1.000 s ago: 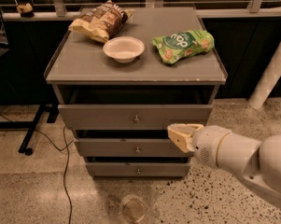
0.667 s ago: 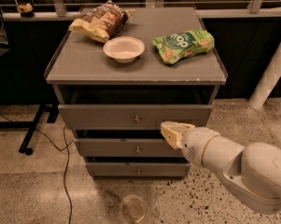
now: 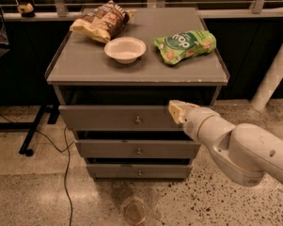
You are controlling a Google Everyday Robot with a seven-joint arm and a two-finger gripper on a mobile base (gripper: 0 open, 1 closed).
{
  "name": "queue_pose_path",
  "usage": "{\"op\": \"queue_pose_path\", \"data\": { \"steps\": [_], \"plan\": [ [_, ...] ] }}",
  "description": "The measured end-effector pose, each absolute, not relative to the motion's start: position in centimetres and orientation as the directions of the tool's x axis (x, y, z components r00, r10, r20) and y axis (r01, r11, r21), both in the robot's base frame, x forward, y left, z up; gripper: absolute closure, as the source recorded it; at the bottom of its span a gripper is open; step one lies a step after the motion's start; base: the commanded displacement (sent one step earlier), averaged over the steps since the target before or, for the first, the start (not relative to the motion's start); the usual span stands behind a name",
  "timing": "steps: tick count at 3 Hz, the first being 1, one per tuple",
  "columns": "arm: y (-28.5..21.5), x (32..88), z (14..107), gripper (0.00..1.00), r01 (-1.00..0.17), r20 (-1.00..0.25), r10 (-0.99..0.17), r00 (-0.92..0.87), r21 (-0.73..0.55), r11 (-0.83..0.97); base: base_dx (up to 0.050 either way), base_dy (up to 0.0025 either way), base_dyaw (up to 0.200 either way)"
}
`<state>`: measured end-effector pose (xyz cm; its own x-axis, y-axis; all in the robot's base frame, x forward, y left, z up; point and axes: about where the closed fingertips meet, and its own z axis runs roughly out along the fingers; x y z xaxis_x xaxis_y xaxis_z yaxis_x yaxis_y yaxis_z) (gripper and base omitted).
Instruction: Open top drawer
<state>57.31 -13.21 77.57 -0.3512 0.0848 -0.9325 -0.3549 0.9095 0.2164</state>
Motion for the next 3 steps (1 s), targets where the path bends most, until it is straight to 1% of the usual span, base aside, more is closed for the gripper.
{"op": "queue_pose_path", "data": {
  "steps": [1, 2, 3],
  "plan": [
    [-13.5, 57.8, 77.2, 1.00, -0.349, -0.931, 0.079, -0.356, 0.211, 0.913, 0.000, 0.00000, 0.000],
    [-13.5, 58.0, 76.6, 1.00, -0.373, -0.938, 0.066, -0.342, 0.200, 0.906, 0.000, 0.00000, 0.000],
    [-14.4, 62.5, 74.4, 1.00, -0.440, -0.953, 0.007, -0.302, 0.146, 0.886, 0.000, 0.00000, 0.000]
  ]
}}
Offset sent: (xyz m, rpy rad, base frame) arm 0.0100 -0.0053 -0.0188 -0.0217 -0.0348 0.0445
